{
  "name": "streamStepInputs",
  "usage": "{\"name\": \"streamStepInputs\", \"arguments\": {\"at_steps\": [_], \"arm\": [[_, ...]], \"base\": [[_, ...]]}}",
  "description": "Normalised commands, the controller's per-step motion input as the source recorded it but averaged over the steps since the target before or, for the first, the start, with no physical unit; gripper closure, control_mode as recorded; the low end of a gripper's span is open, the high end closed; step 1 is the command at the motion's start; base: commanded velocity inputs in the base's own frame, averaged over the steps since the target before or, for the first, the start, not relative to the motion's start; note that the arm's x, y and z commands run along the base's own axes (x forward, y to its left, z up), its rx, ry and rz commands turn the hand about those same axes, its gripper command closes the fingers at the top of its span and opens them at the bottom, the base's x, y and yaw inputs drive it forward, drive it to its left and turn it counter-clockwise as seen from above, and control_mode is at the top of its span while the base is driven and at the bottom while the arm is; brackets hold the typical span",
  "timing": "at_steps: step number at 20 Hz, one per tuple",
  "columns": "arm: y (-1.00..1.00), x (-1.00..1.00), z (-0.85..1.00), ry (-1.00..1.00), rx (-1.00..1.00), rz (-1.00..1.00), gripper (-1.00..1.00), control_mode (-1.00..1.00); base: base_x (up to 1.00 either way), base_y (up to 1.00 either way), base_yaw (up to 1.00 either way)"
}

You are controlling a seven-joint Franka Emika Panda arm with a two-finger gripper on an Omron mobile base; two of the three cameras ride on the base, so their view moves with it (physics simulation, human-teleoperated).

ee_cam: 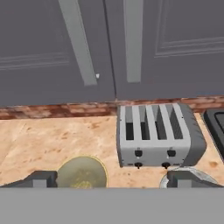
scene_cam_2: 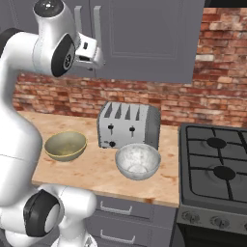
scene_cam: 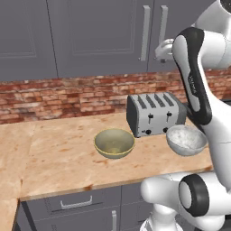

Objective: Open the cabinet. Pick the bowls from the counter and place them in the cabinet. Then close the cabinet.

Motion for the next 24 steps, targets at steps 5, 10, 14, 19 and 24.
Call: {"name": "streamStepInputs", "arguments": {"at_steps": [5,10,14,19,24], "arm": [[-0.15,0.20,0.15,-0.25,0.00,0.00,-1.00,-1.00],[-0.19,0.17,0.10,-0.26,-0.01,0.00,-1.00,-1.00],[-0.09,0.18,0.12,-0.18,0.00,0.00,-1.00,-1.00],[-0.05,0.31,0.09,-0.16,0.00,0.00,-1.00,-1.00],[-0.01,0.39,0.09,-0.06,0.00,0.00,-1.00,-1.00]], "base": [[0.00,0.00,0.00],[0.00,0.00,0.00],[0.00,0.00,0.00],[0.00,0.00,0.00],[0.00,0.00,0.00]]}}
